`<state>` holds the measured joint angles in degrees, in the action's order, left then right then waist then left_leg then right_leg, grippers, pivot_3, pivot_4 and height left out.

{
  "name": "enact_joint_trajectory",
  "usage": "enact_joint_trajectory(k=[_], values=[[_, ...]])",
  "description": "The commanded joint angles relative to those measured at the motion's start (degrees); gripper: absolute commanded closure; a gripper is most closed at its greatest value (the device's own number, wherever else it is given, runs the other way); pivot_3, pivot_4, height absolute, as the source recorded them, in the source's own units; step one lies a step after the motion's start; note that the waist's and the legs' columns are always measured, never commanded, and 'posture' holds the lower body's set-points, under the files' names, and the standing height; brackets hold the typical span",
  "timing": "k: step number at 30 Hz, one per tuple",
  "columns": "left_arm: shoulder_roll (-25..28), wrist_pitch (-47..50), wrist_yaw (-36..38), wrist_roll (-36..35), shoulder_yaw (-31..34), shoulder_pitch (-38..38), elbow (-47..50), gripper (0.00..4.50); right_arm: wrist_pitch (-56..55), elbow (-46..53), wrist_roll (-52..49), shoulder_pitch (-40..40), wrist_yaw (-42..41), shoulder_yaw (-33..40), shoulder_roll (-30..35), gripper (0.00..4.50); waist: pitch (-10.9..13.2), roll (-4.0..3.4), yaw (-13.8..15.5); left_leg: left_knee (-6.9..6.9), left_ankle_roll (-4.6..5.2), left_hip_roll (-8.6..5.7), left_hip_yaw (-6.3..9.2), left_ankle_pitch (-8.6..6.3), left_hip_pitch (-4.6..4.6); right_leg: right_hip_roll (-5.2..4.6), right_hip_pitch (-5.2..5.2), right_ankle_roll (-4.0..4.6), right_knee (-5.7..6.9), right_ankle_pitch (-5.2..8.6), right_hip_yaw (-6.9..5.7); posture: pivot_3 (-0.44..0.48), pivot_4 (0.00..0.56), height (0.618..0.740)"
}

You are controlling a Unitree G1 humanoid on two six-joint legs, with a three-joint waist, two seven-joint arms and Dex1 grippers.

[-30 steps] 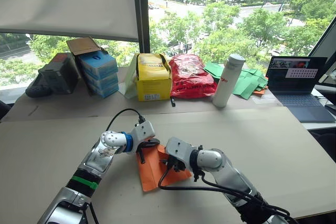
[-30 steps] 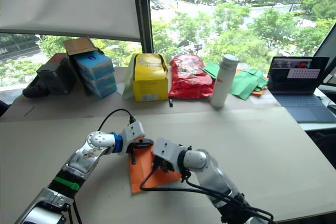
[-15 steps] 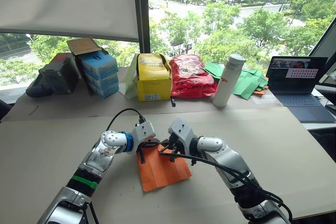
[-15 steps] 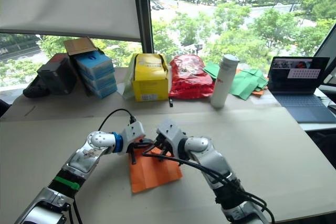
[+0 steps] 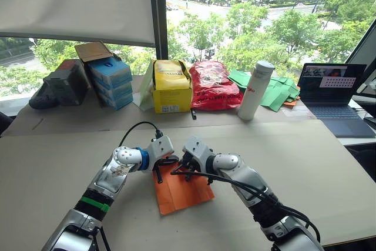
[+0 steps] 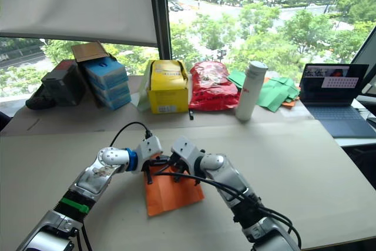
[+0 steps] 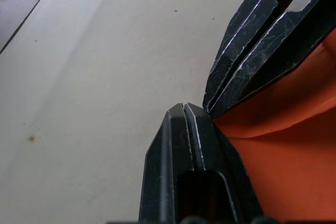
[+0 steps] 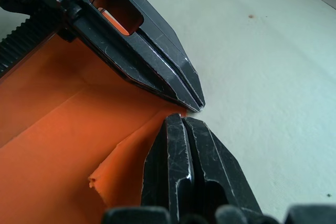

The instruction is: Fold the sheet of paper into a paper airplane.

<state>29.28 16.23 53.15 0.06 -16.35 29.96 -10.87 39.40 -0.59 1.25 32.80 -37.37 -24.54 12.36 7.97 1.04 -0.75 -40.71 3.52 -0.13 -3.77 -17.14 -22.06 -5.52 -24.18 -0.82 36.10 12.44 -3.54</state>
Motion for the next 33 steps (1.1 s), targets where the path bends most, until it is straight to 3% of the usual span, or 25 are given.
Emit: enact_joint_trajectory(k=[1, 33], values=[[0.76, 1.18, -0.09, 2.10, -1.59, -1.82, -1.76, 4.50, 2.24, -0.51, 0.58, 0.31, 0.05, -1.19, -0.03, 4.44, 0.00, 0.00, 0.00, 0.00, 0.00, 0.00, 0.00, 0.00, 0.00, 0.00, 0.00, 0.00, 0.00, 0.00, 0.00, 0.000, 0.150, 0.740], [0.95, -0.01, 0.27, 2.18, -2.08, -1.81, -2.18, 4.50, 12.88, 13.67, -2.81, -9.88, -0.74, 0.74, 10.96, 4.44, -0.15, 0.00, 0.09, 0.02, 0.18, 0.01, 0.03, -0.11, 0.05, -0.18, 0.05, 0.00, -0.04, 0.00, -0.01, 0.000, 0.150, 0.740]])
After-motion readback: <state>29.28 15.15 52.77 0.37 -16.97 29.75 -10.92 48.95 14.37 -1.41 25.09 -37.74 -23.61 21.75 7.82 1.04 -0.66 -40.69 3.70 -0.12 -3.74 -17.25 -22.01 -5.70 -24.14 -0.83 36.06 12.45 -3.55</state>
